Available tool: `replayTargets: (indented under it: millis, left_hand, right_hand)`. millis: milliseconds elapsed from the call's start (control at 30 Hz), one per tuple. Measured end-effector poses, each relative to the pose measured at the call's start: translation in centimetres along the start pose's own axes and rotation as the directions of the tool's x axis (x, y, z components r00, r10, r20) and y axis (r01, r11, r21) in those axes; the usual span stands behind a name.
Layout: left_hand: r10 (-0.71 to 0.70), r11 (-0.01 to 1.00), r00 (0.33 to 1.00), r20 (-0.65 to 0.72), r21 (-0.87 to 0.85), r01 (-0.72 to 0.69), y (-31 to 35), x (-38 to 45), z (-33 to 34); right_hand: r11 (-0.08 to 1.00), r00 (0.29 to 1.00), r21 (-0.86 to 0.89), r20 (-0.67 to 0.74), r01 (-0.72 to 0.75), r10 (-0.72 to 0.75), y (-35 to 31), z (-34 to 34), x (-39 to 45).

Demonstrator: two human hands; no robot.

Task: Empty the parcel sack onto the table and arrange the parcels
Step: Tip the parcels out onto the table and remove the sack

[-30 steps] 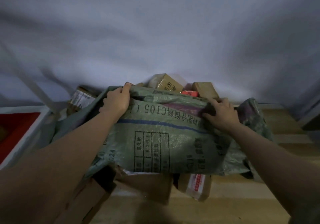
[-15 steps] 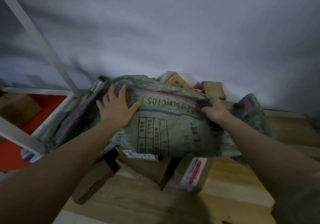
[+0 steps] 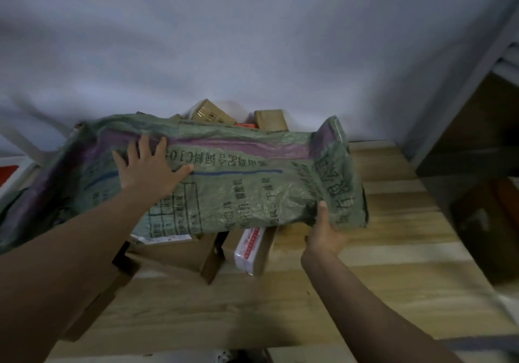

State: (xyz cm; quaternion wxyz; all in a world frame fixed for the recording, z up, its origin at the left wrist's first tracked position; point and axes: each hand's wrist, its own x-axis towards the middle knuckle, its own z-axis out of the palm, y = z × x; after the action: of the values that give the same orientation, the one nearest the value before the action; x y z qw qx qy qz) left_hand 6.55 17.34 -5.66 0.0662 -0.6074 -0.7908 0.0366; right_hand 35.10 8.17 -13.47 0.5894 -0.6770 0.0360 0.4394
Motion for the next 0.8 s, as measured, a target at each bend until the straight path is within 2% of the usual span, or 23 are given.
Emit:
replayTargets:
  millis: [67, 100, 167, 233, 333, 400, 467, 567, 633, 700, 800]
  left_hand:
    - [-0.014, 0.999, 0.999, -0.037, -0.035, 0.013, 0.4, -0.8, 0.1]
    - [-0.022, 0.998, 0.998, -0.057, -0.052, 0.019, 0.6, -1.3, 0.1]
    - [-0.038, 0.996, 0.996, -0.083, -0.081, 0.032, 0.9, -2.3, 0.1]
    - [-0.055, 0.994, 0.995, -0.078, -0.098, 0.048, 1.1, -3.2, 0.0]
    - [-0.068, 0.991, 0.996, -0.057, -0.118, 0.061, 1.2, -4.1, -0.2]
    - [-0.05, 0.987, 0.997, -0.057, -0.156, 0.041, 1.8, -4.3, -0.6]
    - [-0.007, 0.982, 0.999, -0.054, -0.187, -0.003, 2.9, -4.4, -1.0]
    - [0.051, 0.984, 0.999, -0.013, -0.169, -0.053, 4.9, -4.7, -1.3]
    - [0.091, 0.988, 0.996, 0.017, -0.127, -0.088, 5.4, -5.1, -1.0]
    - [0.118, 0.986, 0.993, 0.013, -0.124, -0.115, 5.1, -5.5, -0.7]
    - [0.144, 0.971, 0.989, -0.022, -0.191, -0.146, 3.7, -6.0, -0.9]
  right_hand:
    - [0.959, 0.962, 0.097, 0.094, -0.267, 0.258, -0.1, -0.3, 0.8]
    - [0.935, 0.935, 0.114, 0.16, -0.335, 0.316, -0.2, -0.3, 1.4]
    - [0.924, 0.915, 0.147, 0.261, -0.353, 0.308, -0.9, 0.0, 2.2]
    - [0.934, 0.942, 0.215, 0.244, -0.285, 0.232, -2.6, 0.7, 2.5]
    - [0.928, 0.983, 0.36, 0.183, -0.094, 0.028, -6.5, 2.1, 2.0]
    - [0.914, 0.982, 0.4, 0.136, 0.064, -0.128, -9.9, 2.5, 1.5]
    - [0.882, 0.95, 0.402, 0.08, 0.247, -0.303, -12.9, 2.7, 1.4]
    - [0.806, 0.826, 0.245, 0.037, 0.539, -0.563, -15.3, 2.5, 1.5]
    - [0.738, 0.734, 0.113, 0.079, 0.665, -0.674, -15.5, 2.3, 1.7]
    - [0.637, 0.619, 0.038, 0.2, 0.77, -0.76, -15.5, 2.7, 1.1]
    - [0.381, 0.367, -0.057, 0.429, 0.923, -0.826, -15.6, 4.2, -2.1]
